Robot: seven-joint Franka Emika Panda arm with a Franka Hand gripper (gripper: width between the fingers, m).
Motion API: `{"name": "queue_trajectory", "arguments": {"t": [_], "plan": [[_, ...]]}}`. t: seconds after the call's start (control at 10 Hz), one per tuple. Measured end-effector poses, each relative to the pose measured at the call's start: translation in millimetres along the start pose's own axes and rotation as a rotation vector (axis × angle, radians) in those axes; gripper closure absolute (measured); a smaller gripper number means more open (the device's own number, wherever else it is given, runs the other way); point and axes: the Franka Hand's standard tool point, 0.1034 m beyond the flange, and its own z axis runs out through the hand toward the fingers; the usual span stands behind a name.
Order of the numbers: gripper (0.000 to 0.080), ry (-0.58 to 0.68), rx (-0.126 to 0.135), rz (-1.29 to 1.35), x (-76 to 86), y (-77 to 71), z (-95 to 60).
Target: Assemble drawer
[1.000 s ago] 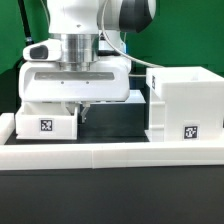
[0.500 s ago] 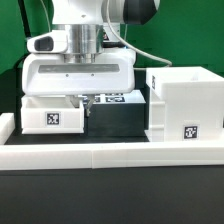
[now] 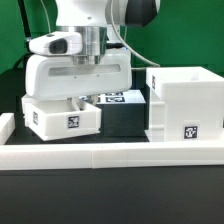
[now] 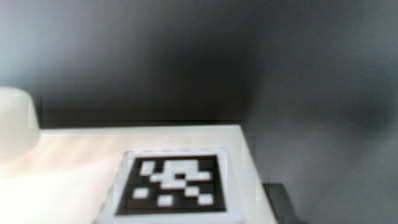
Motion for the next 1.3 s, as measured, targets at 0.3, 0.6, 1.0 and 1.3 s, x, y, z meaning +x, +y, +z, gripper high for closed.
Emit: {"name": "queue_trajectory", "arguments": {"t": [0.3, 0.6, 1.0, 1.3], "plan": [[0.0757, -0.01, 0.012, -0.144, 4.5, 3.6, -5.5], [0.0757, -0.024, 0.011, -0.4, 3.9, 1.3, -3.8], [0.0757, -0.078, 0.039, -0.726, 8.5, -3.2, -1.5], [0.0757, -0.085, 0.043, -0.889, 6.2, -1.5, -0.2]]}}
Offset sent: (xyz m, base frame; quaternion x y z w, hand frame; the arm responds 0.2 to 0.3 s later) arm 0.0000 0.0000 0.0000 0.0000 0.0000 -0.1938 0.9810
